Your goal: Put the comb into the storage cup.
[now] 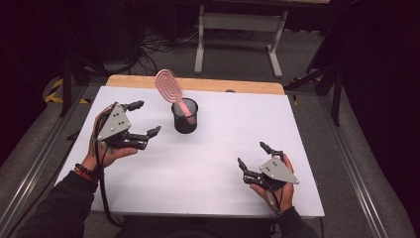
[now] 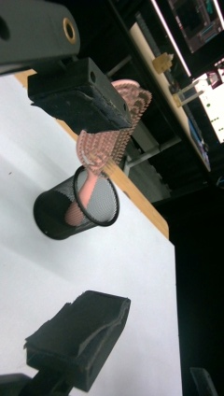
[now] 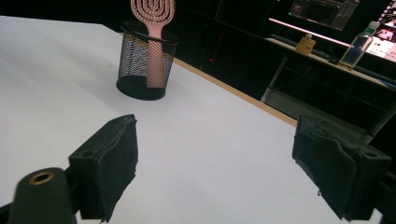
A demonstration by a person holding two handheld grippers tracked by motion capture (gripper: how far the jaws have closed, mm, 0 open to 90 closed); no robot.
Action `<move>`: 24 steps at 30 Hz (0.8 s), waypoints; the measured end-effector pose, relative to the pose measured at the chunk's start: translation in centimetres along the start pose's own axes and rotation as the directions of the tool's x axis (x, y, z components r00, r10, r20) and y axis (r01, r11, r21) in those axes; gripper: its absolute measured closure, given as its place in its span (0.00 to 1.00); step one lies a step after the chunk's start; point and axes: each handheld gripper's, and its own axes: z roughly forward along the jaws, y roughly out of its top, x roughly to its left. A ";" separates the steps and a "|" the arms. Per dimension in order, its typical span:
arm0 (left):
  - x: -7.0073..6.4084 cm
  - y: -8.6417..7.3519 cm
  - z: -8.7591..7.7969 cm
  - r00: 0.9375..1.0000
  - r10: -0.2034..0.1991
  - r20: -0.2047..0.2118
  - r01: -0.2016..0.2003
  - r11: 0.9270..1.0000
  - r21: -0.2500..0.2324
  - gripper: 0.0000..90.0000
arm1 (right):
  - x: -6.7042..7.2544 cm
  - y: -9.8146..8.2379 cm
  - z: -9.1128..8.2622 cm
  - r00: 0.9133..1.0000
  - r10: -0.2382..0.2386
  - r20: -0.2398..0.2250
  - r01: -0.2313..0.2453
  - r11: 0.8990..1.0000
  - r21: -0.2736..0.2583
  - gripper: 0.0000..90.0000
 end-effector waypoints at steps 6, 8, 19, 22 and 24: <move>-0.6 -1.2 0.0 1.000 0.003 -0.003 -0.003 1.000 0.020 0.15 | 0.0 0.1 0.1 1.000 0.015 0.006 -0.015 1.000 -0.003 0.18; -0.8 -1.4 0.0 1.000 0.004 -0.004 -0.004 1.000 0.021 0.15 | -0.1 0.1 0.1 1.000 0.016 0.006 -0.016 1.000 -0.004 0.18; -2.0 -3.3 -0.4 1.000 0.011 -0.008 -0.010 0.999 0.046 0.13 | -0.1 0.1 0.0 1.000 0.017 0.013 -0.017 1.000 -0.003 0.17; -2.1 -3.8 -0.5 1.000 0.005 -0.003 -0.005 0.999 0.047 0.11 | -0.1 0.1 0.0 1.000 0.015 0.014 -0.015 1.000 -0.002 0.17; -2.3 -4.0 -0.6 1.000 0.014 -0.003 -0.014 0.998 0.056 0.09 | -0.1 0.1 0.0 1.000 0.015 0.013 -0.014 1.000 -0.002 0.17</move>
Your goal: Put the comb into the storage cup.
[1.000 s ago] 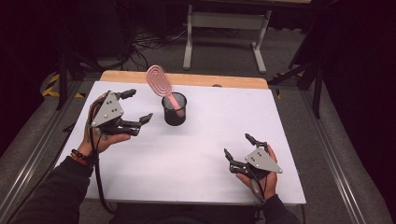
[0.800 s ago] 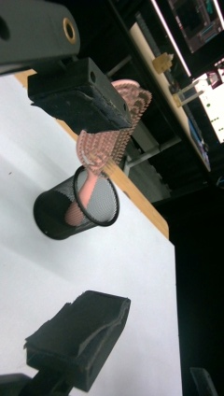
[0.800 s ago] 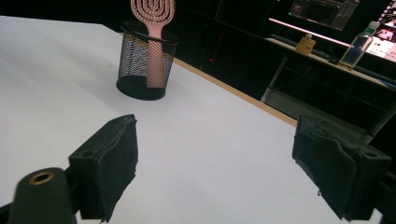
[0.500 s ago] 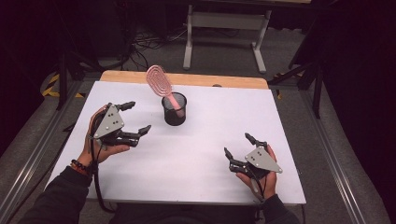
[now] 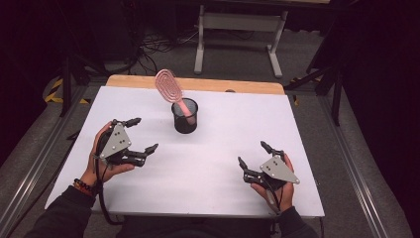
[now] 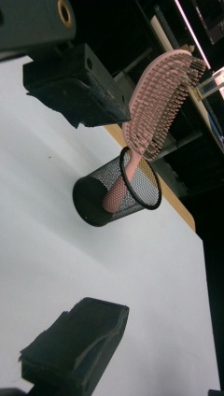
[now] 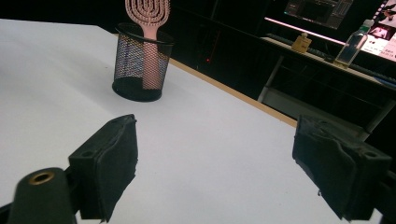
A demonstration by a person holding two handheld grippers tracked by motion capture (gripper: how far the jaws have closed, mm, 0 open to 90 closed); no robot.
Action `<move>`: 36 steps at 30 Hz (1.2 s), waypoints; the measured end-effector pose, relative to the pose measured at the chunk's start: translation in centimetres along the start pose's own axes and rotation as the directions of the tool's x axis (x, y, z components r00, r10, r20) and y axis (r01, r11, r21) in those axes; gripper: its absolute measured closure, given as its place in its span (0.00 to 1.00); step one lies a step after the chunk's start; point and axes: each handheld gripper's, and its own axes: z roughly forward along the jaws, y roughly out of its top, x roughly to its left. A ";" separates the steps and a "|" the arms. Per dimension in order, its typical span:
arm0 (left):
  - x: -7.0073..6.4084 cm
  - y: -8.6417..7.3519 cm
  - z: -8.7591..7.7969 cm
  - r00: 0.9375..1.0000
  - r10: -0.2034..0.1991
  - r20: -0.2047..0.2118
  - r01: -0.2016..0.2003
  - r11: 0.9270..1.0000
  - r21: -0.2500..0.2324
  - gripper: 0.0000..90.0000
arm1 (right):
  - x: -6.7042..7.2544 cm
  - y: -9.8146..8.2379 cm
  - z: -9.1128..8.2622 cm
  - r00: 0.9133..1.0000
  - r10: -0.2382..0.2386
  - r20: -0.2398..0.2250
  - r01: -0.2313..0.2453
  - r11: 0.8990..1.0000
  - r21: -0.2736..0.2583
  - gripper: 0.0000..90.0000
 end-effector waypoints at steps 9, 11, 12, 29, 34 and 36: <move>-0.6 -1.8 0.0 1.000 0.001 0.007 -0.001 1.000 0.007 0.05 | 0.2 0.1 0.1 1.000 -0.014 -0.006 0.014 1.000 0.000 0.13; -0.7 -2.3 0.1 1.000 -0.011 0.017 0.011 1.000 0.016 0.05 | 0.2 0.2 0.1 1.000 -0.019 -0.007 0.019 1.000 -0.002 0.13; -0.7 -2.3 0.1 1.000 -0.011 0.017 0.011 1.000 0.016 0.05 | 0.2 0.2 0.1 1.000 -0.019 -0.007 0.019 1.000 -0.002 0.13; -1.6 -5.9 -0.4 0.997 -0.066 0.050 0.063 0.997 0.049 0.07 | 0.2 0.2 0.1 0.999 -0.014 -0.041 0.014 1.000 -0.011 0.09; -1.6 -7.2 -1.3 0.993 -0.120 0.023 0.118 0.992 0.052 0.05 | 0.3 0.3 0.0 0.998 -0.016 -0.060 0.015 1.000 -0.022 0.08; -1.5 -7.6 -1.6 0.989 -0.146 0.011 0.145 0.988 0.061 0.05 | 0.3 0.3 -0.1 0.998 -0.018 -0.062 0.017 1.000 -0.022 0.08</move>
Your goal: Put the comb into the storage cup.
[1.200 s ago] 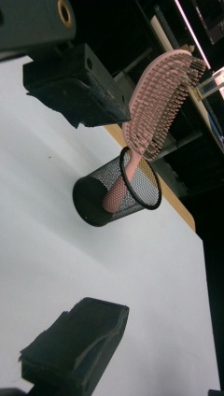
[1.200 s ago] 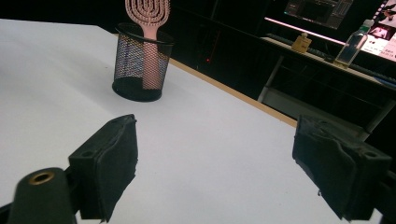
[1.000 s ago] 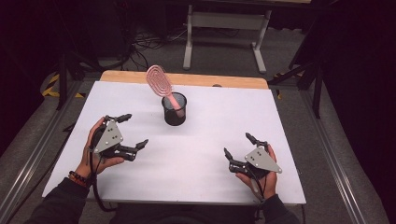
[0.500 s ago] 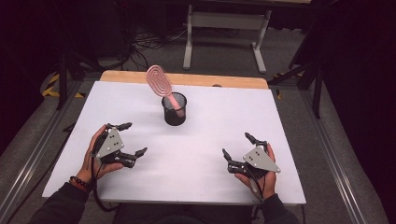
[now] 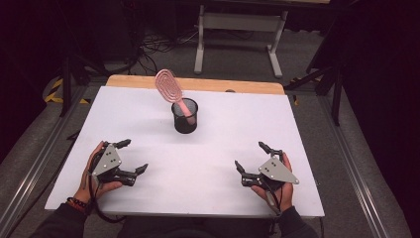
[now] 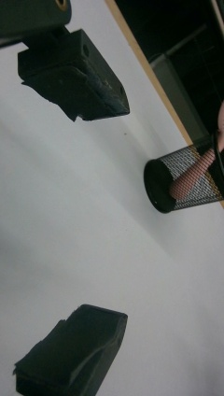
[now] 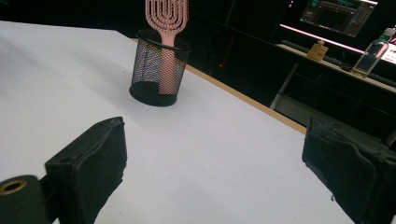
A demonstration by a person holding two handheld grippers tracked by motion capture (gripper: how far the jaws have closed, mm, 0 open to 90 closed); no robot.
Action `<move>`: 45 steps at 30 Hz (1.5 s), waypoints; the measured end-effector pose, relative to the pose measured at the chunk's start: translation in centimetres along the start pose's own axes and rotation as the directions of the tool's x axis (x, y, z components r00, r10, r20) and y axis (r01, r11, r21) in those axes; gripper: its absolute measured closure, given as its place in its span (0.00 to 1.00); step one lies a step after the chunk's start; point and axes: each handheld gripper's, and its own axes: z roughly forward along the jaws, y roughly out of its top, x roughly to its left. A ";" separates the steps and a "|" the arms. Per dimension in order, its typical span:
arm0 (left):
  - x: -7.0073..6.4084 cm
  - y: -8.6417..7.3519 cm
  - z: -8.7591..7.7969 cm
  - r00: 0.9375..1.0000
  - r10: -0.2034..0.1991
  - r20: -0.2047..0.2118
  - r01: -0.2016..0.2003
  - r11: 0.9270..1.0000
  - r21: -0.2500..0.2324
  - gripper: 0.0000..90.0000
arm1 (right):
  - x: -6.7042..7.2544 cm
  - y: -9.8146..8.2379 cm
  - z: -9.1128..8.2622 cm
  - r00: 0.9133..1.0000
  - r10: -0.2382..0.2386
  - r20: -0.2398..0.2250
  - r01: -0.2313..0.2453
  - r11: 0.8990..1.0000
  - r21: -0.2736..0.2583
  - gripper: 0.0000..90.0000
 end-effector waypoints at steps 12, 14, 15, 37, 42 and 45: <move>-0.3 -0.7 -0.8 0.999 -0.022 -0.029 0.021 1.000 -0.005 0.08 | 0.3 0.1 -0.4 1.000 -0.007 -0.006 0.007 1.000 -0.005 0.07; -0.2 -0.8 -0.8 0.999 -0.023 -0.027 0.023 1.000 -0.007 0.08 | 0.4 0.2 -0.6 1.000 0.000 0.002 0.000 1.000 -0.022 0.07; -0.2 -0.8 -0.8 0.999 -0.023 -0.027 0.023 1.000 -0.007 0.07 | 0.4 0.3 -0.6 1.000 -0.001 0.004 0.002 1.000 -0.024 0.07; 0.0 -0.5 -1.0 0.999 -0.045 -0.027 0.044 0.998 -0.032 0.07 | 0.1 -0.3 0.0 0.998 0.061 -0.016 -0.061 0.998 0.008 0.09; 0.1 -0.6 -1.1 0.998 -0.045 -0.032 0.044 0.999 -0.028 0.07 | 0.3 -0.3 0.1 0.999 0.036 -0.016 -0.036 0.999 0.011 0.09; 0.2 -0.6 -1.0 0.998 -0.041 -0.036 0.041 0.999 -0.022 0.07 | 0.4 -0.3 -0.1 1.000 0.007 0.026 -0.007 1.000 0.000 0.13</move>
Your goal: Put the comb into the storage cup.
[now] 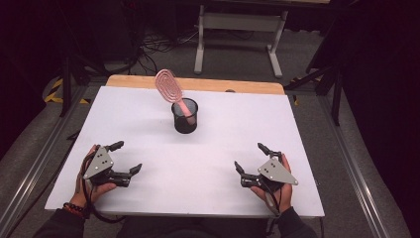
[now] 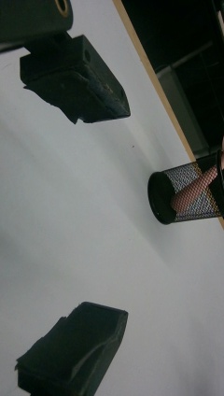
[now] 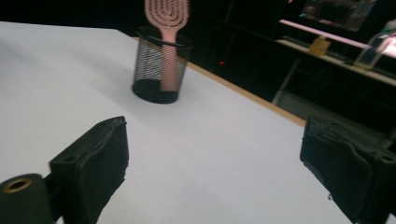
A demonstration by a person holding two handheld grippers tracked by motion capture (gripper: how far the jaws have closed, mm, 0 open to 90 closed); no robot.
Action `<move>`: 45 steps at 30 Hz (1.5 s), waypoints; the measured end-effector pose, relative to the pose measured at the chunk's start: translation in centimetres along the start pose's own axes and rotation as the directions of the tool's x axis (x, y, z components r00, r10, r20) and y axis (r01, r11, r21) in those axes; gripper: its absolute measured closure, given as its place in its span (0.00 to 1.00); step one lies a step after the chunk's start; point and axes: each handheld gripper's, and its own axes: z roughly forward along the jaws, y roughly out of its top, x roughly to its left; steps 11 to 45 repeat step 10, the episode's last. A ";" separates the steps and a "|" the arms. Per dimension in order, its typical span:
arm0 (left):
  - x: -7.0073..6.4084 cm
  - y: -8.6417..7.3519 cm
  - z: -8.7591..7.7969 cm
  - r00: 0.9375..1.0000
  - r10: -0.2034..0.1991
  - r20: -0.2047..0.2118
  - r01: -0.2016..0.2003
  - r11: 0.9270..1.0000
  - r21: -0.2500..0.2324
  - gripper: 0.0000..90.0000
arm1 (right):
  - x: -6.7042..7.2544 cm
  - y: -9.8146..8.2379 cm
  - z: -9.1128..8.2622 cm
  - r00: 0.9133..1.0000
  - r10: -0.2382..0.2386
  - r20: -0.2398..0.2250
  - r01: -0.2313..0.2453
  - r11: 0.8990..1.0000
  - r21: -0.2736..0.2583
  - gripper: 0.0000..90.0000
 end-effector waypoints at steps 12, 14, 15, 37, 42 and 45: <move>-0.1 0.1 0.5 1.000 -0.008 0.004 0.008 1.000 0.011 0.07 | -0.4 -0.4 0.1 0.999 0.031 0.007 -0.031 1.000 0.006 0.12; -0.1 0.1 0.5 1.000 -0.008 0.004 0.008 1.000 0.011 0.07 | -0.4 -0.4 0.1 0.999 0.031 0.007 -0.031 1.000 0.006 0.12; -0.1 0.1 0.5 1.000 -0.008 0.004 0.008 1.000 0.011 0.07 | -0.4 -0.4 0.1 0.999 0.031 0.007 -0.031 1.000 0.006 0.12; -0.1 0.1 0.5 1.000 -0.008 0.004 0.008 1.000 0.011 0.07 | -0.4 -0.4 0.1 0.999 0.031 0.007 -0.031 1.000 0.006 0.12; -0.1 0.1 0.5 1.000 -0.008 0.004 0.008 1.000 0.011 0.07 | -0.4 -0.4 0.1 0.999 0.031 0.007 -0.031 1.000 0.006 0.12; -0.1 0.1 0.5 1.000 -0.008 0.004 0.008 1.000 0.011 0.07 | -0.4 -0.4 0.1 0.999 0.031 0.007 -0.031 1.000 0.006 0.12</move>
